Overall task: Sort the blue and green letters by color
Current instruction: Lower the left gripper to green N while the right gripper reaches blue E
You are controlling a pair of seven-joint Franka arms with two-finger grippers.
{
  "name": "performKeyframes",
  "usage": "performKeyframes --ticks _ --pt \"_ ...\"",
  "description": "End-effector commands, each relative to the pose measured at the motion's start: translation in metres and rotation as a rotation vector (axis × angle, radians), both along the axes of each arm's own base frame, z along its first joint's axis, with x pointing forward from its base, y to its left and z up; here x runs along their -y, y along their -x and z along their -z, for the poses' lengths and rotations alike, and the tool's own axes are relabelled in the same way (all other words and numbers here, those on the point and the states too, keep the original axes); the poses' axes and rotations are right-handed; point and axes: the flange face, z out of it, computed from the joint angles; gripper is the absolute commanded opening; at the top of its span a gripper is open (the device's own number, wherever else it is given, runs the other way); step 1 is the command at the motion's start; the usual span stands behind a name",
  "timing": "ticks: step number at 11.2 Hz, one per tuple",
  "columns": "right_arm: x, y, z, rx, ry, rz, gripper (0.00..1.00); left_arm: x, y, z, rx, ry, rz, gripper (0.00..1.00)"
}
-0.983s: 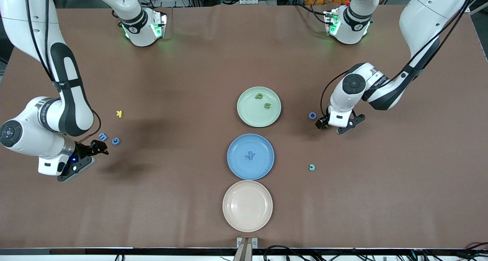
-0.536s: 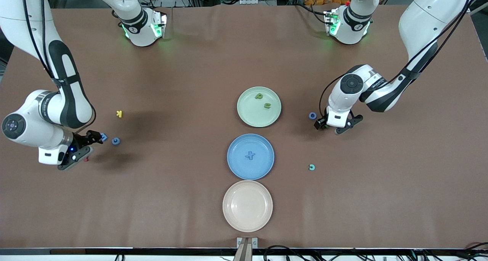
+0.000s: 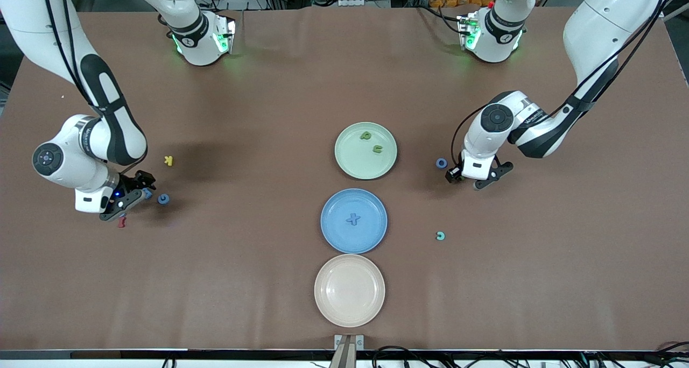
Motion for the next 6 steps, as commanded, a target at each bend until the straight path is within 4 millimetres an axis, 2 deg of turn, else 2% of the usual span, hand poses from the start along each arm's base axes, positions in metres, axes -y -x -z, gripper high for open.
performKeyframes --ticks 1,3,6 --pt "-0.001 0.020 -0.011 0.019 -0.002 -0.010 1.00 -0.002 -0.006 -0.008 0.043 -0.018 0.009 0.00" --pt "0.000 0.020 -0.011 0.020 -0.002 -0.009 1.00 0.005 -0.008 -0.021 0.070 -0.018 0.018 0.00" --pt "0.001 0.023 -0.012 0.016 -0.004 -0.007 1.00 0.031 -0.005 -0.045 0.107 0.000 0.039 0.00"
